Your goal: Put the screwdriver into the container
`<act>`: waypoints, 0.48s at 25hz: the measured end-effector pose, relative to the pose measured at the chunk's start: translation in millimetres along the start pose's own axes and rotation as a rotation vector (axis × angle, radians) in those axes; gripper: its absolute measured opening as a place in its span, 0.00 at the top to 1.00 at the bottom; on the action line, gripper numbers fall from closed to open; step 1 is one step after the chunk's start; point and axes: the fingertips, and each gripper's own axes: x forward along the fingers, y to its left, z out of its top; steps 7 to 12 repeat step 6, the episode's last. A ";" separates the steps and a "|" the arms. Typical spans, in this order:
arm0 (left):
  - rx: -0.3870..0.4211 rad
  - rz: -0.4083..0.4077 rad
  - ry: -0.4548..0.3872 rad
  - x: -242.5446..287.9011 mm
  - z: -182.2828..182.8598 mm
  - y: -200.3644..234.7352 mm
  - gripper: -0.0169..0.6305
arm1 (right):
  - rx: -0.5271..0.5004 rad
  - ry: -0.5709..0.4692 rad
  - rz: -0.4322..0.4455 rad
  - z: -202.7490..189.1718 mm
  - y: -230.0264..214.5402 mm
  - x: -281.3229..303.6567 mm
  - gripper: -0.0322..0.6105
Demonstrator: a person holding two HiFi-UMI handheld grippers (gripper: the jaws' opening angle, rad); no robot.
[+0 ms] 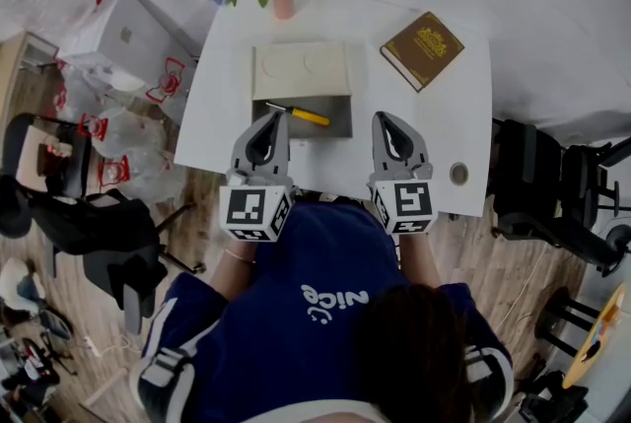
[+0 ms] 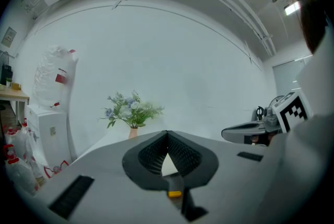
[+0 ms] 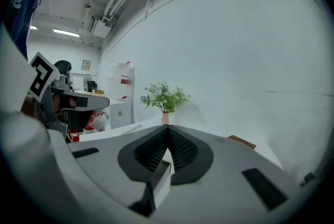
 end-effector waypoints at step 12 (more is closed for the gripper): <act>0.005 0.008 0.006 0.5 -1.7 -0.6 0.95 | -0.004 -0.002 0.006 -0.6 -0.7 1.2 0.92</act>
